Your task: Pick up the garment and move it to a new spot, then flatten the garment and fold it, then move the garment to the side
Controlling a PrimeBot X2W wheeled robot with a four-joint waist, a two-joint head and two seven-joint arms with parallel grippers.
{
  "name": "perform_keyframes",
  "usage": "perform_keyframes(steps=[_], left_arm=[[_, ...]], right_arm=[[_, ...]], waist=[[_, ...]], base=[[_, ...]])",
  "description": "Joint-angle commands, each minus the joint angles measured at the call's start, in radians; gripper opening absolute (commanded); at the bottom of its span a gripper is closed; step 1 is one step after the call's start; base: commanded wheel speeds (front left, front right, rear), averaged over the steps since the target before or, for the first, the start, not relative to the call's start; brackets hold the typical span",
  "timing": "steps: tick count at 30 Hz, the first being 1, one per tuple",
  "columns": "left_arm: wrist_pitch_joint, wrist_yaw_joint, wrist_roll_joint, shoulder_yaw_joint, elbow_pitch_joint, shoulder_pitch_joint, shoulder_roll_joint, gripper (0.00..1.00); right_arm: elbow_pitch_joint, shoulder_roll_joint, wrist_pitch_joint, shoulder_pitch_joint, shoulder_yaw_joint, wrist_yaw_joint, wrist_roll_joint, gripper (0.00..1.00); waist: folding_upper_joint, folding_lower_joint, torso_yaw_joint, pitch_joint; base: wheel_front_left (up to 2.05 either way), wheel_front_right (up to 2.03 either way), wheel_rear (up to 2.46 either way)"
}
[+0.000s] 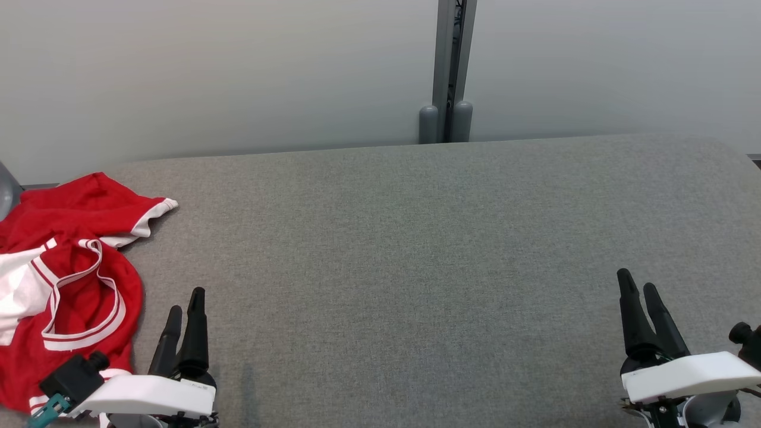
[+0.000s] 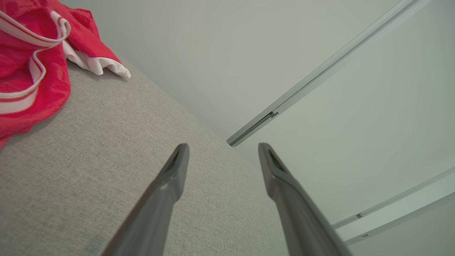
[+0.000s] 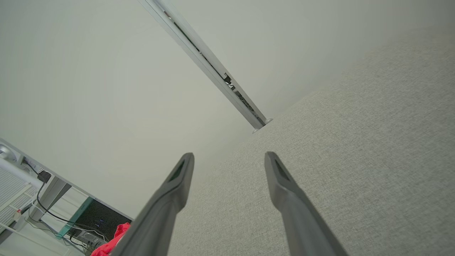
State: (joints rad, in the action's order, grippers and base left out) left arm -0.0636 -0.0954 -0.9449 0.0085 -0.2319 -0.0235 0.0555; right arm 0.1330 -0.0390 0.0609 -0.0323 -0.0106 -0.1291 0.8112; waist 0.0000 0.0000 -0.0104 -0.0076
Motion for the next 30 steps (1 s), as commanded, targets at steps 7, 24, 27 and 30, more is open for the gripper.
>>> perform_keyframes(steps=[7, 24, 27, 30], left_arm=[[-0.029, 0.003, 0.125, 0.0, 0.018, 0.003, 0.009, 1.0], [-0.075, 0.008, 0.338, -0.007, 0.032, 0.03, 0.011, 1.0], [-0.087, 0.014, 0.391, -0.004, 0.035, 0.039, 0.016, 1.0], [-0.094, 0.019, 0.424, 0.002, 0.038, 0.046, 0.018, 1.0]], right_arm=[[-0.026, -0.01, 0.032, -0.003, 0.012, -0.002, -0.126, 1.0], [-0.032, -0.012, 0.079, 0.014, 0.035, -0.002, -0.325, 1.0], [-0.035, -0.012, 0.09, 0.018, 0.041, -0.002, -0.369, 1.0], [-0.04, -0.012, 0.098, 0.021, 0.043, -0.002, -0.4, 1.0]], waist=[[0.0, 0.0, 0.0, -0.001], [0.0, 0.0, 0.003, -0.006], [0.0, 0.0, 0.001, -0.007], [0.0, 0.0, 0.001, -0.008]], base=[[0.0, 0.0, 0.0], [0.0, 0.0, 0.0], [0.0, 0.0, 0.0], [0.0, 0.0, 0.0]])
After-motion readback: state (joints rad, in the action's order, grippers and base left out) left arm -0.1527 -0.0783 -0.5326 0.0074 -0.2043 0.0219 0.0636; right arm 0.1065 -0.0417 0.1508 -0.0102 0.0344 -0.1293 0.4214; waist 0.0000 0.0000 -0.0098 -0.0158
